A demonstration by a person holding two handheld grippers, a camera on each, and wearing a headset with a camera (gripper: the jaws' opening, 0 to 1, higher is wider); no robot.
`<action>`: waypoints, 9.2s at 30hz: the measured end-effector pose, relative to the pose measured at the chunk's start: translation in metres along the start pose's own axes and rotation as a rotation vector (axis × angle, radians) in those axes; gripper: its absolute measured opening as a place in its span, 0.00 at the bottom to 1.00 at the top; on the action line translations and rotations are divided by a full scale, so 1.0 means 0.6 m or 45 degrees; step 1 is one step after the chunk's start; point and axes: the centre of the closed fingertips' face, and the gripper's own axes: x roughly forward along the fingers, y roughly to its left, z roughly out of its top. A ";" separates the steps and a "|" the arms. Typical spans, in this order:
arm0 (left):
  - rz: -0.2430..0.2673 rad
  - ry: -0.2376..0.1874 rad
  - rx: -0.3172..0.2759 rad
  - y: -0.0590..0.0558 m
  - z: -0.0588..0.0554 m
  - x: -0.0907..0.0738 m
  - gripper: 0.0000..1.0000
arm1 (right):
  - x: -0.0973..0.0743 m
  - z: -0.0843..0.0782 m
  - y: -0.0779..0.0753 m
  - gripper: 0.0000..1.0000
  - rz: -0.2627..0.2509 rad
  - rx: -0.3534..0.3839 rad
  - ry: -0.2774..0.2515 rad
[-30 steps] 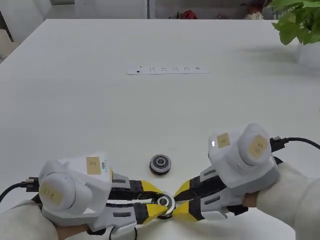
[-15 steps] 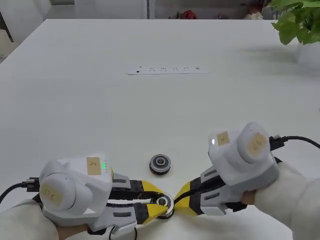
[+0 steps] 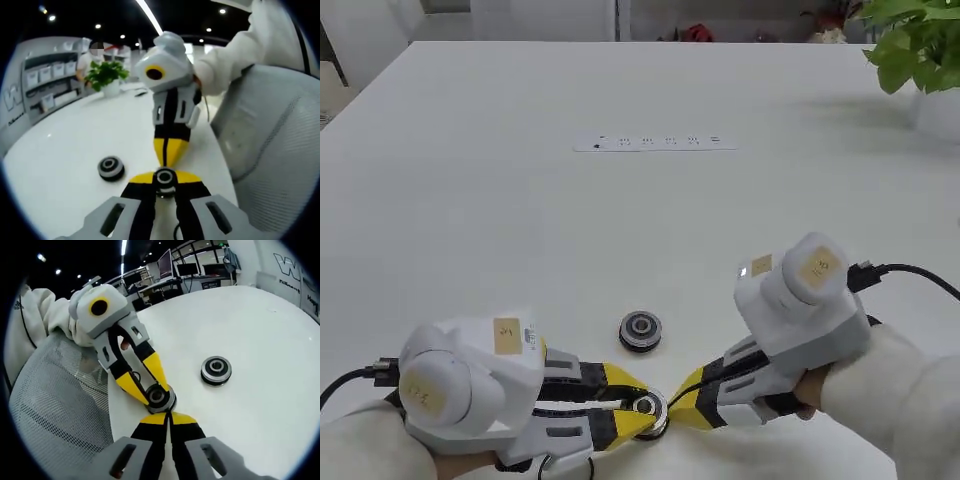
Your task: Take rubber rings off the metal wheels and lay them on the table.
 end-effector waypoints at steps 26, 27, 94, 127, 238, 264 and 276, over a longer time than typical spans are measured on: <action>-0.003 0.029 0.029 0.002 -0.001 0.001 0.14 | -0.019 0.009 0.002 0.00 0.058 0.243 -0.083; -0.003 0.030 0.028 0.002 0.000 0.002 0.14 | -0.019 0.009 0.002 0.00 0.060 0.247 -0.085; -0.032 0.045 0.012 -0.004 0.012 0.000 0.24 | -0.023 0.025 0.012 0.00 0.078 0.261 -0.133; 0.092 0.020 0.049 0.011 0.075 -0.158 0.66 | -0.043 0.053 0.023 0.00 0.088 0.291 -0.222; 0.470 0.050 -0.235 -0.012 -0.016 -0.271 0.89 | -0.006 0.076 0.059 0.08 0.009 0.087 -0.168; 0.534 0.076 -0.229 -0.013 0.002 -0.291 0.88 | -0.065 0.121 0.032 0.24 -0.092 0.106 -0.347; 0.521 0.073 -0.170 -0.009 0.034 -0.317 0.88 | -0.087 0.120 0.013 0.33 -0.134 0.110 -0.391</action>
